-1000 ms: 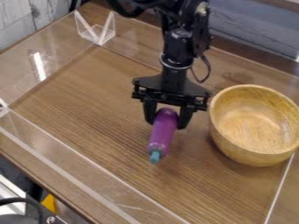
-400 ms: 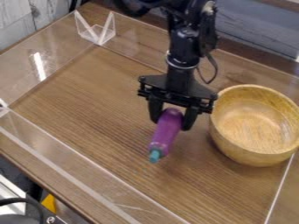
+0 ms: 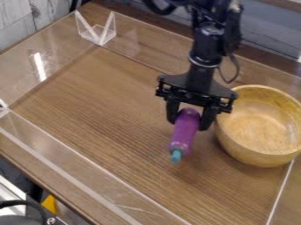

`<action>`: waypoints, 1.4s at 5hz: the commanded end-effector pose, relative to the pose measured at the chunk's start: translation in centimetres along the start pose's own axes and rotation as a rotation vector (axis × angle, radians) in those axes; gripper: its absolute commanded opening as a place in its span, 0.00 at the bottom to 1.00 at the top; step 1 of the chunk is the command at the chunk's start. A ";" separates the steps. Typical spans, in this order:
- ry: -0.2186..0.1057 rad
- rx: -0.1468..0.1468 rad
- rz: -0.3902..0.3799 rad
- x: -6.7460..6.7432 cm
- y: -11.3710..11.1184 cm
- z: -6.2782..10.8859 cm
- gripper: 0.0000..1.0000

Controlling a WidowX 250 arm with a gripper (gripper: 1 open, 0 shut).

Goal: Put the purple eggplant in the brown bowl

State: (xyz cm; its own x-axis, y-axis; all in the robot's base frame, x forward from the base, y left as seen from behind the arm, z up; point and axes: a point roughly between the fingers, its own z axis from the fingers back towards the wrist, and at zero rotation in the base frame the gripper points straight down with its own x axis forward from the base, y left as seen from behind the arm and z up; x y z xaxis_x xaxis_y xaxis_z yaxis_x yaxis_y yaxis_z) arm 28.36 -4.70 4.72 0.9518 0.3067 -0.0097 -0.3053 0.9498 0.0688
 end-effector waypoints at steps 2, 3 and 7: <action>-0.048 -0.032 -0.094 0.3 -4.0 1.4 0.00; -0.051 -0.036 -0.131 -0.1 -5.9 1.8 0.00; -0.056 -0.056 -0.070 -0.8 -8.6 6.9 0.00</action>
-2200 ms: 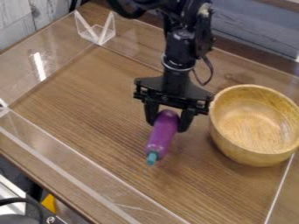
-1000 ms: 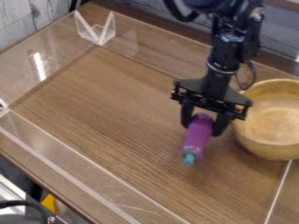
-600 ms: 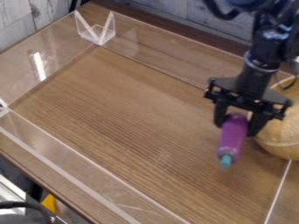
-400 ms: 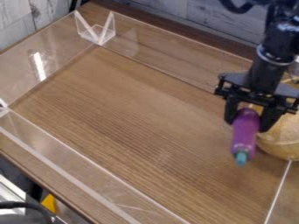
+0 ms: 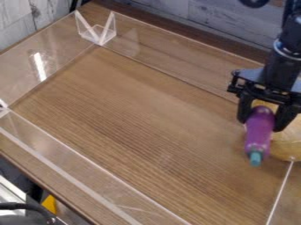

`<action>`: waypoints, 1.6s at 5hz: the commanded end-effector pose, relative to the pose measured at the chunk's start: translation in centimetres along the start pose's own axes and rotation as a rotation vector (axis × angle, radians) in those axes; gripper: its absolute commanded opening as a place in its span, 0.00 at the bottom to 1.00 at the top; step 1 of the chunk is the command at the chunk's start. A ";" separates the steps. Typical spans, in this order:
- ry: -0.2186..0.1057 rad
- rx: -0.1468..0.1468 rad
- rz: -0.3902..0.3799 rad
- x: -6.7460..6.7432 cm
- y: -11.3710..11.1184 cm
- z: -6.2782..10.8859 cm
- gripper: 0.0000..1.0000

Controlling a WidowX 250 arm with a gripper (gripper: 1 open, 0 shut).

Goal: Put the purple eggplant in the brown bowl

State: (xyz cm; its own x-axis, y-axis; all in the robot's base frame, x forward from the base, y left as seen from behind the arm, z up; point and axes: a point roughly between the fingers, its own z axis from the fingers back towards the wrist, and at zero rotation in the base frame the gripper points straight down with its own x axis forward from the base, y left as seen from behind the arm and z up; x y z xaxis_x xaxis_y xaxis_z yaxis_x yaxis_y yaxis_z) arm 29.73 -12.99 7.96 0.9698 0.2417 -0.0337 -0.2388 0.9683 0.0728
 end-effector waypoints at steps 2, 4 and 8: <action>-0.090 -0.062 0.038 3.0 1.0 4.5 0.00; -0.109 -0.075 0.003 3.3 0.2 3.9 0.00; -0.132 -0.092 -0.202 3.6 3.4 4.7 0.00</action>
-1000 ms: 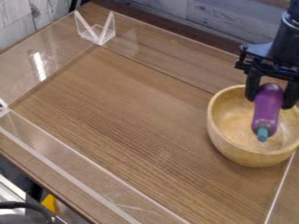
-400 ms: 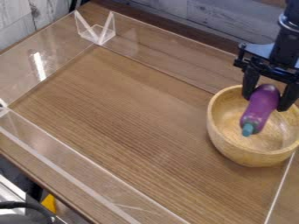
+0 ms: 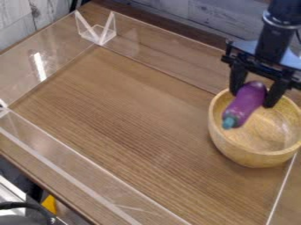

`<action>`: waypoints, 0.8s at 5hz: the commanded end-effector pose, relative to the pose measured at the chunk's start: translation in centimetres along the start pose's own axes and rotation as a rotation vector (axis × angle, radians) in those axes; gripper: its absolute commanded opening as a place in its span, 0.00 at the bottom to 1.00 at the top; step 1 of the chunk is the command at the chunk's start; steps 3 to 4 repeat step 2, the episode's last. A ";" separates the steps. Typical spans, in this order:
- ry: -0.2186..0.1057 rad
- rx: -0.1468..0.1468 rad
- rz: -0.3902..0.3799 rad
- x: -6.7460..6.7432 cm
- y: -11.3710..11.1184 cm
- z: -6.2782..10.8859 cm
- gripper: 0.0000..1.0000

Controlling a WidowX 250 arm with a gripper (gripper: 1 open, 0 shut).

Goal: Put the purple eggplant in the brown bowl

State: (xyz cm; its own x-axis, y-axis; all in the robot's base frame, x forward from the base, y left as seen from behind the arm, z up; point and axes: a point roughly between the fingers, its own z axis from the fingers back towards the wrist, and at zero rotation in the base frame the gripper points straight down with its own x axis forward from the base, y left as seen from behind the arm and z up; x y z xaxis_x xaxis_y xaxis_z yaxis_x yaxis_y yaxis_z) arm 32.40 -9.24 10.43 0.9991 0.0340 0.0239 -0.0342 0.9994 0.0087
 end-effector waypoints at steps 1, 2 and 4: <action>-0.081 -0.025 0.039 -0.1 -0.3 2.2 0.00; -0.088 -0.028 0.071 -0.5 -0.9 2.2 0.00; -0.088 -0.028 0.071 -0.5 -0.9 2.2 0.00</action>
